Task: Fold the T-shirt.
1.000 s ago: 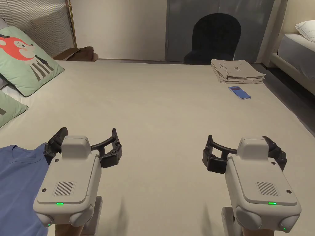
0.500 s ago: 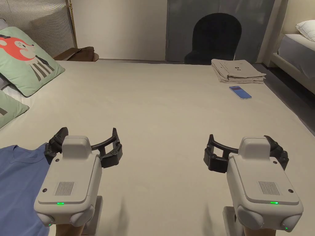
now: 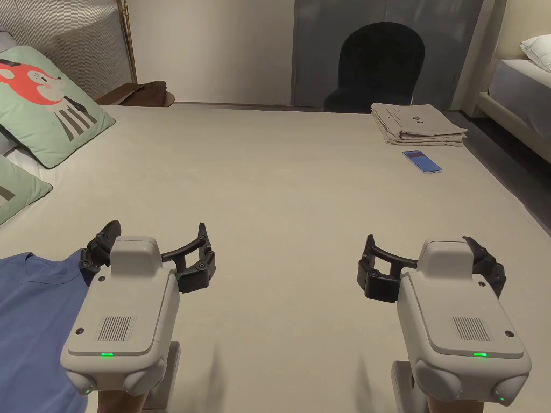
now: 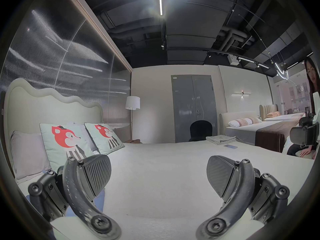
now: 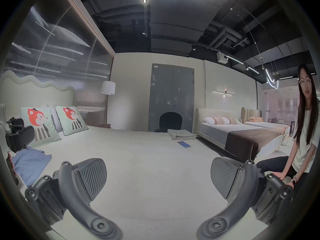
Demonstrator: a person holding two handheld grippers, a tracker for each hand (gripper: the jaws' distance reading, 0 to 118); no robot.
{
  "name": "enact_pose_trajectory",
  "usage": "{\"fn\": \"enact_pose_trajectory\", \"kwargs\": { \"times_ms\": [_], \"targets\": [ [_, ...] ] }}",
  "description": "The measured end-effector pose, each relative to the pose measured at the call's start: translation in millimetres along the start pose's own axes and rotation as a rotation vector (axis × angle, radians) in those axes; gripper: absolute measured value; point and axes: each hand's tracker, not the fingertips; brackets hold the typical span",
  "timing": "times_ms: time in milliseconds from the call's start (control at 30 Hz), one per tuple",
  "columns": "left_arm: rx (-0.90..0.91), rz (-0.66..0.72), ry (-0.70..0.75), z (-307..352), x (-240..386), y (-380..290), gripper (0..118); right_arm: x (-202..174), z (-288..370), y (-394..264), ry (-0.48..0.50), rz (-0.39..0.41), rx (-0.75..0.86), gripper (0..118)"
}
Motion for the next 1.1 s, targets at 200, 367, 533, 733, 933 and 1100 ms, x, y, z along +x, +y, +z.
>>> {"fn": "enact_pose_trajectory", "kwargs": {
  "times_ms": [200, 367, 533, 733, 933, 1100],
  "targets": [
    [-0.002, 0.003, 0.000, -0.7, -0.6, -1.1, 110, -1.6, -0.7, -1.5, 0.002, 0.002, -0.005, 117],
    [-0.004, 0.001, -0.005, -1.3, -1.0, -2.0, 110, -2.3, -1.9, -1.9, 0.004, 0.001, -0.005, 117],
    [0.000, 0.004, -0.004, -2.3, -1.7, -3.0, 110, -2.9, -3.0, -0.9, 0.003, 0.004, -0.002, 117],
    [0.000, 0.006, -0.003, -3.2, -1.9, -2.0, 110, -3.5, -3.3, -0.1, 0.003, 0.008, 0.001, 117],
    [-0.009, 0.012, 0.008, -4.4, -2.8, -1.6, 110, -4.4, -4.4, 0.3, 0.003, 0.015, -0.008, 117],
    [-0.017, 0.005, 0.026, -4.5, -2.1, 0.6, 110, -5.2, -3.3, 3.8, 0.006, 0.011, -0.013, 114]
  ]
}}
